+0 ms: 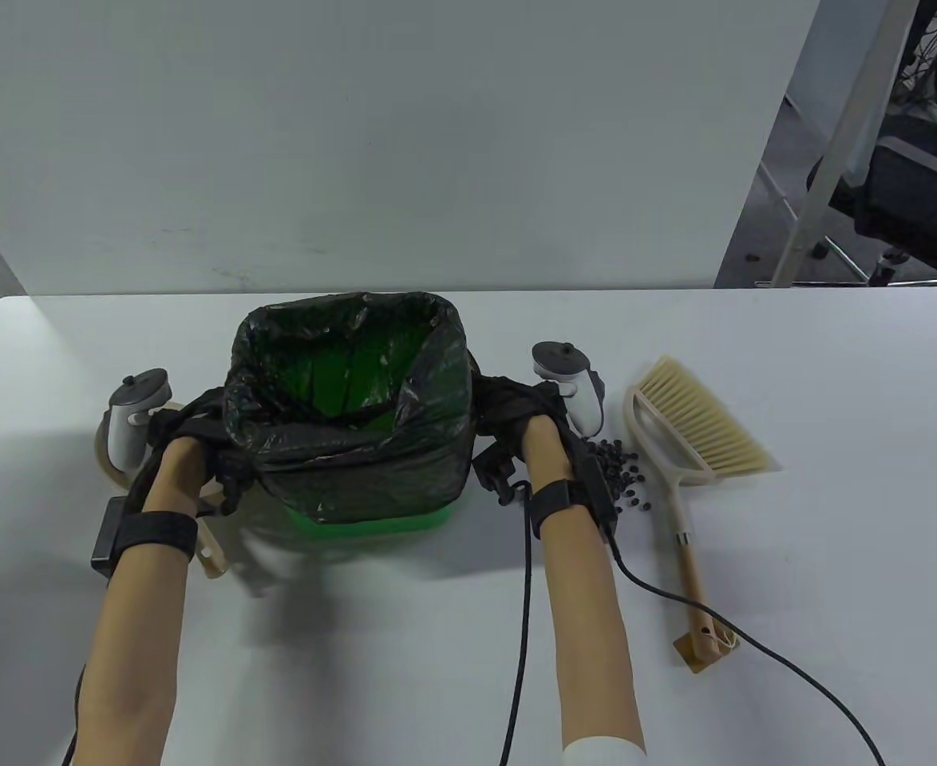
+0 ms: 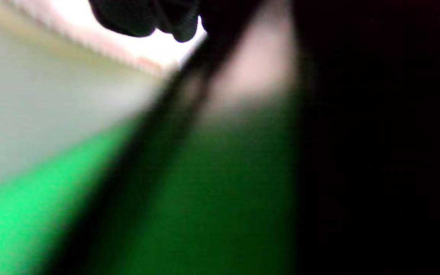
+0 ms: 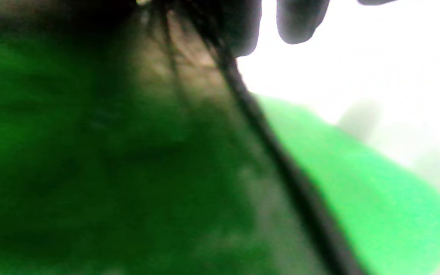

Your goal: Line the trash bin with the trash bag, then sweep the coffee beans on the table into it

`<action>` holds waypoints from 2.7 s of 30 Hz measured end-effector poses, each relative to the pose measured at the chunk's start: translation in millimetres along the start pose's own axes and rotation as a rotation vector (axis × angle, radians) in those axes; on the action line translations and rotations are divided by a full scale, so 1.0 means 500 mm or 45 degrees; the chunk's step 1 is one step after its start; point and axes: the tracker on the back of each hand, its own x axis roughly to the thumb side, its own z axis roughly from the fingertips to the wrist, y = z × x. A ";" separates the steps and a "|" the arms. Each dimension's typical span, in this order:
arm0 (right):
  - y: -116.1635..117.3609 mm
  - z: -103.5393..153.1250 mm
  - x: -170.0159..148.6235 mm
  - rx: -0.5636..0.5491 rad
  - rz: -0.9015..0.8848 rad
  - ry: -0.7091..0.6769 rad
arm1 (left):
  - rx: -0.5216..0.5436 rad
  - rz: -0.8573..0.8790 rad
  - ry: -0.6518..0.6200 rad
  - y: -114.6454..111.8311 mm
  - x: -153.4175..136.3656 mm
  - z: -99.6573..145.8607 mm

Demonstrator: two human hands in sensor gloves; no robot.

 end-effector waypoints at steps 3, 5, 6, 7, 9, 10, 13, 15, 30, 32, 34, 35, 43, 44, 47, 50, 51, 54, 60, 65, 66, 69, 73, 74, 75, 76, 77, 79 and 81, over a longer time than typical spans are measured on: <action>-0.010 0.038 -0.002 -0.047 -0.088 -0.099 | 0.142 -0.105 -0.082 0.012 0.022 0.043; -0.018 0.067 -0.003 -0.093 -0.099 -0.134 | 0.185 -0.089 -0.122 0.018 0.030 0.068; -0.022 0.085 -0.003 -0.115 -0.107 -0.157 | 0.193 -0.069 -0.139 0.021 0.034 0.084; -0.023 0.090 -0.004 -0.122 -0.111 -0.164 | 0.203 -0.065 -0.153 0.023 0.036 0.094; -0.031 0.135 -0.006 -0.174 -0.127 -0.196 | 0.275 -0.073 -0.205 0.029 0.045 0.130; -0.033 0.147 -0.006 -0.190 -0.121 -0.204 | 0.292 -0.087 -0.213 0.030 0.048 0.142; -0.042 0.198 -0.004 -0.263 -0.040 -0.266 | 0.307 -0.129 -0.278 0.029 0.060 0.188; -0.046 0.236 -0.003 -0.292 0.040 -0.295 | 0.321 -0.121 -0.347 0.023 0.071 0.224; -0.004 0.415 -0.060 -0.437 0.620 -0.444 | 0.443 -0.283 -0.650 -0.127 0.150 0.449; 0.002 0.429 -0.069 -0.462 0.741 -0.464 | 0.551 -0.383 -0.763 -0.169 0.165 0.490; 0.003 0.434 -0.078 -0.487 0.825 -0.498 | 0.576 -0.480 -0.891 -0.200 0.173 0.508; 0.003 0.434 -0.083 -0.500 0.842 -0.516 | 0.566 -0.504 -1.014 -0.221 0.175 0.513; -0.009 0.410 -0.144 -0.591 0.828 -0.488 | 0.148 -0.688 -1.344 -0.364 0.141 0.495; -0.009 0.408 -0.151 -0.594 0.841 -0.477 | 0.080 -0.725 -1.344 -0.385 0.126 0.484; -0.004 0.411 -0.149 -0.576 0.985 -0.426 | -0.002 -0.876 -1.336 -0.433 0.088 0.463; -0.006 0.426 -0.133 -0.670 1.216 -0.417 | 0.050 -1.083 -1.306 -0.464 0.052 0.447; -0.010 0.432 -0.131 -0.700 1.282 -0.386 | 0.050 -1.131 -1.277 -0.473 0.040 0.438; -0.031 0.443 -0.141 -0.737 1.361 -0.235 | 0.042 -1.277 -1.127 -0.477 0.013 0.416; -0.098 0.454 -0.184 -0.747 1.298 0.229 | 0.042 -1.336 -0.985 -0.446 -0.014 0.398; -0.121 0.436 -0.210 -0.705 1.294 0.497 | 0.040 -1.411 -0.948 -0.445 -0.015 0.384; -0.124 0.433 -0.214 -0.717 1.318 0.549 | 0.038 -1.421 -0.945 -0.446 -0.017 0.383; -0.137 0.429 -0.228 -0.751 1.271 0.679 | -0.009 -1.397 -0.929 -0.450 -0.024 0.381; -0.151 0.427 -0.246 -0.768 1.232 0.790 | -0.039 -1.414 -0.902 -0.456 -0.028 0.377; -0.154 0.425 -0.252 -0.751 1.242 0.814 | -0.039 -1.417 -0.901 -0.457 -0.029 0.376; -0.158 0.421 -0.266 -0.725 1.230 0.865 | -0.042 -1.419 -0.899 -0.457 -0.029 0.376; -0.160 0.419 -0.271 -0.712 1.222 0.885 | -0.043 -1.417 -0.896 -0.457 -0.029 0.376; -0.163 0.415 -0.283 -0.686 1.206 0.926 | -0.044 -1.413 -0.890 -0.457 -0.029 0.377; -0.163 0.411 -0.290 -0.708 1.235 0.962 | -0.041 -1.399 -0.888 -0.454 -0.029 0.379; -0.161 0.406 -0.288 -0.782 1.320 0.940 | -0.043 -1.393 -0.885 -0.453 -0.028 0.379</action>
